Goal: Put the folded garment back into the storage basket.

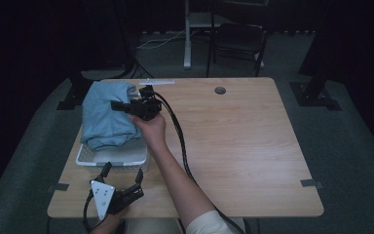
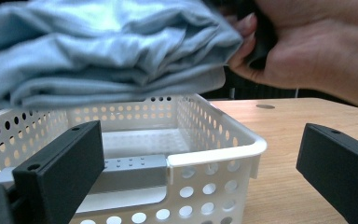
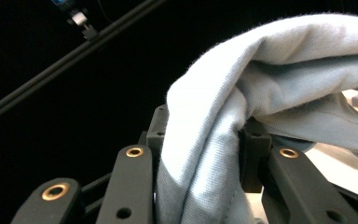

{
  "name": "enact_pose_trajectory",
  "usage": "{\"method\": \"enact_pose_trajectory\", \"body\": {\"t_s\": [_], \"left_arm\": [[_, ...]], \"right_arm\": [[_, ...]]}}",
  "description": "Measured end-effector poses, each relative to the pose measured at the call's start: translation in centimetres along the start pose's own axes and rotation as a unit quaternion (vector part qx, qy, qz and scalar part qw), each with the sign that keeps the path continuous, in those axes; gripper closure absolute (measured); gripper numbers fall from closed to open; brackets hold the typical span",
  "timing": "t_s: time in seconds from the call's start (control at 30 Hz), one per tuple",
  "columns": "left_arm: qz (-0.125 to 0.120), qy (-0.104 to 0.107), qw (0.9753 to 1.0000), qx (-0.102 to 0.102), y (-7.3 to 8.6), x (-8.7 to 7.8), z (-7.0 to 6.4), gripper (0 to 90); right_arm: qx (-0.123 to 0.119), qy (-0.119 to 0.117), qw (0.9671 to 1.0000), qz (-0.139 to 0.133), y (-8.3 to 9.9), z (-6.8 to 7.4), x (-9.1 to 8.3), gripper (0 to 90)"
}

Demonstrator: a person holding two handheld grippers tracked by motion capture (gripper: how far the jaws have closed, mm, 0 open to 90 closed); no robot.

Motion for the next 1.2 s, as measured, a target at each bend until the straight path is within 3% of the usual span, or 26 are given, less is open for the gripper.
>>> {"method": "enact_pose_trajectory", "body": {"t_s": [0.33, 0.6, 0.8, 1.2], "left_arm": [[-0.001, 0.000, 1.0000, 0.000, 0.0, 0.0, 0.0, 2.1], [-0.001, 0.001, 1.0000, 0.000, 0.0, 0.0, 0.0, 2.1], [-0.001, 0.002, 1.0000, 0.000, 0.0, 0.0, 0.0, 2.1], [0.001, 0.002, 1.0000, 0.001, 0.0, 0.0, 0.0, 2.1]], "right_arm": [[0.014, 0.024, 0.9989, 0.038, 1.8, -1.3, 1.9, 65.5], [0.033, 0.051, 0.9954, 0.073, 3.0, -2.3, 3.0, 65.5], [0.050, 0.059, 0.9938, 0.079, 3.1, -2.7, 2.9, 65.5], [0.046, 0.085, 0.9897, 0.106, 3.6, -2.8, 3.2, 65.4]]}}
Point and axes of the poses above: each handheld gripper's, and its own axes: x roughly forward along the jaws, y roughly out of its underside, z roughly to its left, the point moved 5 cm from there along x, roughly forward along the jaws, and after that the axes turned 4 degrees about z, right-handed, at the moved point
